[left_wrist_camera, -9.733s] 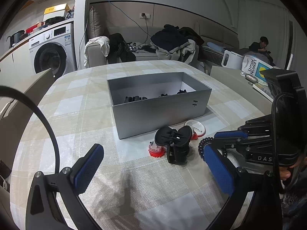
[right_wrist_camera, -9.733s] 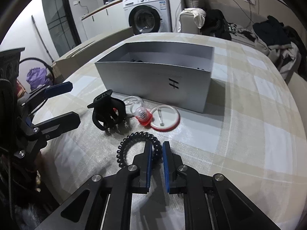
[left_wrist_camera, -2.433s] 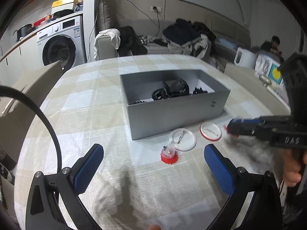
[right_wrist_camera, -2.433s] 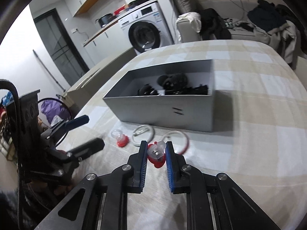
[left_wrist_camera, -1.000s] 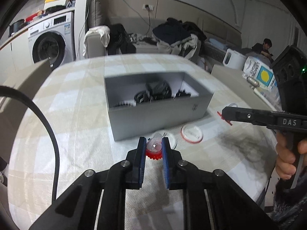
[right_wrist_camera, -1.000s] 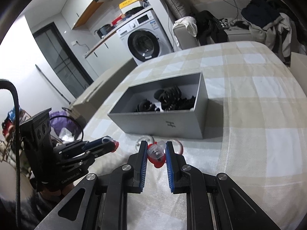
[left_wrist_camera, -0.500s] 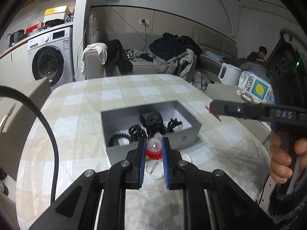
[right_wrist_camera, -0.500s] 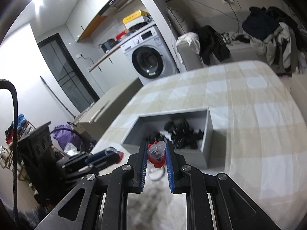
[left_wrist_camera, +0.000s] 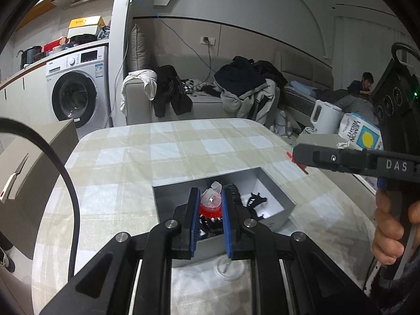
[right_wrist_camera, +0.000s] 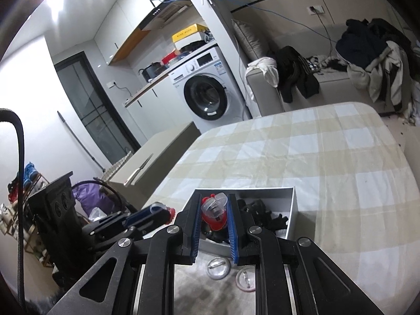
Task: Organize jewelry
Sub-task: 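Carry both red-and-clear hair ties over the grey box, then open both tools to drop the hair ties into the box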
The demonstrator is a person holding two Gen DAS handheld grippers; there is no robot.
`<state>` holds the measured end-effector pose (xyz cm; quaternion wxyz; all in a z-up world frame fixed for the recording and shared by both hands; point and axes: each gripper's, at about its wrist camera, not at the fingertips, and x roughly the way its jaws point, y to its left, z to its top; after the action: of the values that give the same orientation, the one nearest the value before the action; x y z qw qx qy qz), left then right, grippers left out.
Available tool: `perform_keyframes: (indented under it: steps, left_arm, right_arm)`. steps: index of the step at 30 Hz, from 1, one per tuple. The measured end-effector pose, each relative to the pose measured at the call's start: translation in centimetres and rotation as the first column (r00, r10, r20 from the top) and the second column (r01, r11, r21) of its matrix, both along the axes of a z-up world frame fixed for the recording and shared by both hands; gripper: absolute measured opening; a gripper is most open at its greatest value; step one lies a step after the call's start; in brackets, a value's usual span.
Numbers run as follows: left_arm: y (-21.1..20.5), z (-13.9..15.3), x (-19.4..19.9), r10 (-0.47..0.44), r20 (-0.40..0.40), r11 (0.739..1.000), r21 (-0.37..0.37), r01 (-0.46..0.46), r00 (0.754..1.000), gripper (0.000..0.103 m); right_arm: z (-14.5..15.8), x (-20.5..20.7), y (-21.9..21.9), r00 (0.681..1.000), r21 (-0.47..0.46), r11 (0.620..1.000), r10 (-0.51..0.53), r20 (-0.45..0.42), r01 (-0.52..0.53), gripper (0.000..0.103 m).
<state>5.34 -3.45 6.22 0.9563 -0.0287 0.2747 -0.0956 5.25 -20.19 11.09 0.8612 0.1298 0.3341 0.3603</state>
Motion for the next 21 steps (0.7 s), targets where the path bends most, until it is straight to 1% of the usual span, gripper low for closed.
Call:
perform_keyframes:
  steps: [5, 11, 16, 21]
  left_arm:
    - [0.0, -1.0, 0.9, 0.008, -0.019, 1.0, 0.007, -0.008, 1.0, 0.011]
    - [0.1, -2.7, 2.1, 0.012, -0.072, 1.0, 0.021, -0.011, 0.997, 0.011]
    - [0.4, -3.4, 1.7, 0.014, -0.09, 1.0, 0.01, -0.013, 0.996, 0.011]
    - [0.7, -3.7, 1.6, 0.025, -0.097, 1.0, 0.011, -0.025, 0.995, 0.011]
  right_arm:
    - [-1.7, 1.0, 0.8, 0.999, -0.018, 1.0, 0.006, -0.038, -0.006, 0.017]
    - [-3.7, 1.8, 0.8, 0.997, -0.036, 0.999, -0.01, -0.073, 0.007, 0.017]
    - [-4.8, 2.1, 0.3, 0.994, -0.047, 0.999, -0.022, -0.103, 0.017, 0.017]
    - [-5.8, 2.3, 0.9, 0.992, -0.064, 0.998, -0.011, -0.125, 0.003, 0.017]
